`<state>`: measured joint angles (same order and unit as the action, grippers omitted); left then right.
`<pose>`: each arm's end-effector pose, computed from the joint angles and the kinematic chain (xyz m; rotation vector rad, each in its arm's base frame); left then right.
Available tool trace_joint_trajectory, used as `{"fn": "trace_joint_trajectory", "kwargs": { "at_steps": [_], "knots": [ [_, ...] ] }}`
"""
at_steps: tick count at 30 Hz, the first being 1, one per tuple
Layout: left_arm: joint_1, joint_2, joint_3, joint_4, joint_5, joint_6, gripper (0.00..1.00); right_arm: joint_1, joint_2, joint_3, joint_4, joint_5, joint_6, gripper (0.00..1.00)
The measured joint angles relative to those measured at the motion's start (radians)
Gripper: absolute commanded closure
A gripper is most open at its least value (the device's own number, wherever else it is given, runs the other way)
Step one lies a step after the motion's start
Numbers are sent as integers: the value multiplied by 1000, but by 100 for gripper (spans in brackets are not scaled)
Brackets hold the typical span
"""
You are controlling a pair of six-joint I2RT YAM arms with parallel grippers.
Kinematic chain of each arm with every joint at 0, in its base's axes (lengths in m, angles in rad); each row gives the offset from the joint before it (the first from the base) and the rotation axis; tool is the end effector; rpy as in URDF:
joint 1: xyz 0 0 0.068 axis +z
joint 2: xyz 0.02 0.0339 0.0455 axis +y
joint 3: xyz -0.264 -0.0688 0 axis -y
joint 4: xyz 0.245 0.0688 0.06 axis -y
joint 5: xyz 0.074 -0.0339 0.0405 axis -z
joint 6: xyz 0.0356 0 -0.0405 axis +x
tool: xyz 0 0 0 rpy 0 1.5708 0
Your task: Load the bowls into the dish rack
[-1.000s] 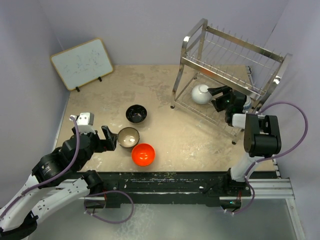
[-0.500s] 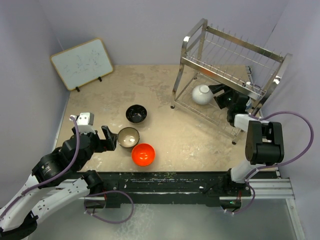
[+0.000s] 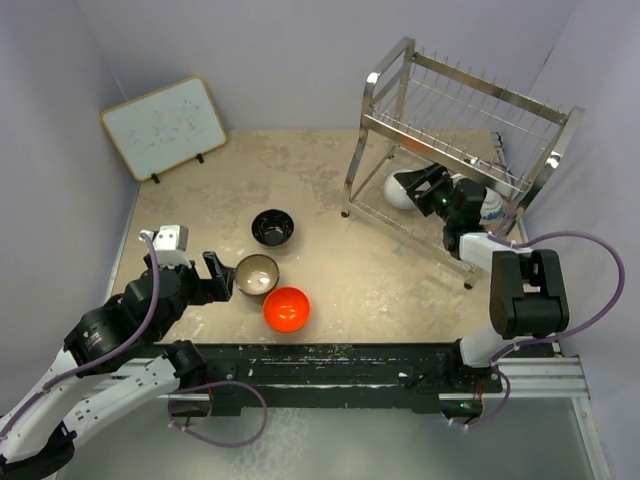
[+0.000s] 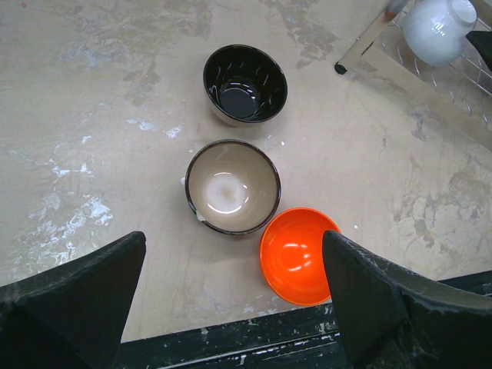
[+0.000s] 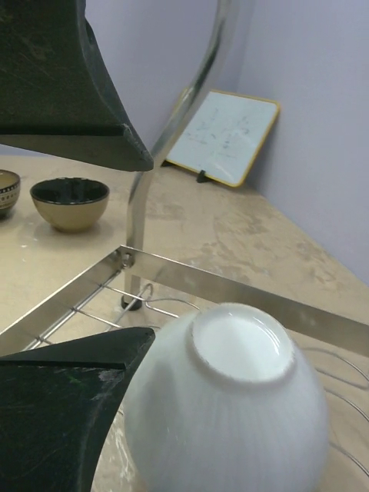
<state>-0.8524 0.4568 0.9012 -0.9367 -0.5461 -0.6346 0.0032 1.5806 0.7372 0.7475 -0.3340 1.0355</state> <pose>0.0603 -0.0409 0.3401 -0.1147 2.0049 -0.3939 0.3374 0.0128 0.2241 0.6321 1.6581 1.0475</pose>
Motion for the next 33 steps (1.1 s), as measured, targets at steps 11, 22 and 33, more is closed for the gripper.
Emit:
{"fn": "trace_joint_trajectory", "kwargs": {
  "at_steps": [11,22,33],
  "knots": [
    [0,0,0,0,0,0,1,101,116,74,31,-5,-18,18],
    [0,0,0,0,0,0,1,103,177,150,6,97,-71,19],
    [0,0,0,0,0,0,1,102,180,185,-76,244,-163,19]
  ]
}}
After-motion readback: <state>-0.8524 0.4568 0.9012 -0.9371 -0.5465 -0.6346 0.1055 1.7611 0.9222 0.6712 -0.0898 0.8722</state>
